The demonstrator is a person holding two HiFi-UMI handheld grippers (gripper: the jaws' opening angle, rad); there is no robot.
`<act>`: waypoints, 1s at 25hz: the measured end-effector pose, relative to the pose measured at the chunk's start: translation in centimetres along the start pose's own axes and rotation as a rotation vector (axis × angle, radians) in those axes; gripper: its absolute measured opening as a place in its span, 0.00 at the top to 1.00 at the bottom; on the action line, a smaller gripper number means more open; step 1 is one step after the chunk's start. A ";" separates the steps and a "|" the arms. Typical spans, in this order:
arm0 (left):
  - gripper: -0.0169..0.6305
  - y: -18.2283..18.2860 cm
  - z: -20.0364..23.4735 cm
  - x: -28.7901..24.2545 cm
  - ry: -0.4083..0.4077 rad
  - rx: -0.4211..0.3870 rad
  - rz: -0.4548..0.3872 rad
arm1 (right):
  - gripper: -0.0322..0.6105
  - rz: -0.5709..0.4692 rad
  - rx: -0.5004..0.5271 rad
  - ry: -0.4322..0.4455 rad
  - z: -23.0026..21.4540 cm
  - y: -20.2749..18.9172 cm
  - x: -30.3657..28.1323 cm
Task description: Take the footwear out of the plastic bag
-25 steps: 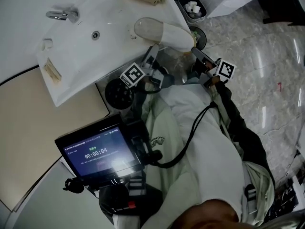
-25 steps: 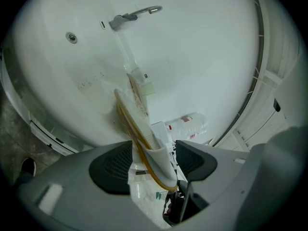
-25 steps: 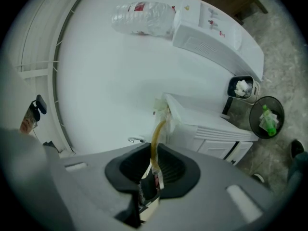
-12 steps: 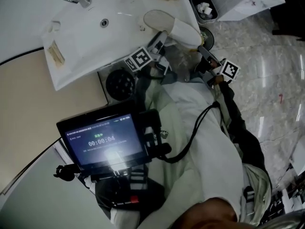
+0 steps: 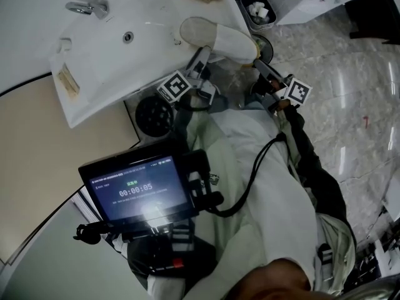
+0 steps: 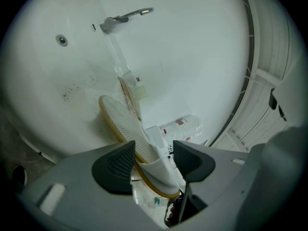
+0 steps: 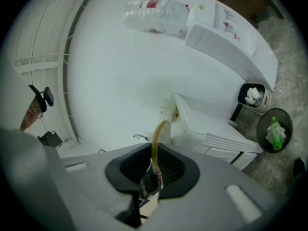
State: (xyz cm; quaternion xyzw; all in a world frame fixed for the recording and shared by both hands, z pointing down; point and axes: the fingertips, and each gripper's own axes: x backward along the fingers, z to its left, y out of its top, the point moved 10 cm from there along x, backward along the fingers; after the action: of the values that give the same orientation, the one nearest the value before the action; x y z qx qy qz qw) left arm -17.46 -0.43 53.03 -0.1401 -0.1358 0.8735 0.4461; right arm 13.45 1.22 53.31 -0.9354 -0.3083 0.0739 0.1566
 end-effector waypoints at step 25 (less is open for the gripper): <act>0.36 -5.0 1.6 -1.0 -0.287 0.418 -0.021 | 0.89 -0.235 -0.010 0.395 6.6 3.5 2.2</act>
State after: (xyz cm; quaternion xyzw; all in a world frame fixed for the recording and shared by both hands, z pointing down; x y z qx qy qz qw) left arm -13.78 1.43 56.40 0.0823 -0.0155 0.8888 0.4507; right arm 15.63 1.50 45.81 -0.8902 -0.3788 -0.1307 0.2168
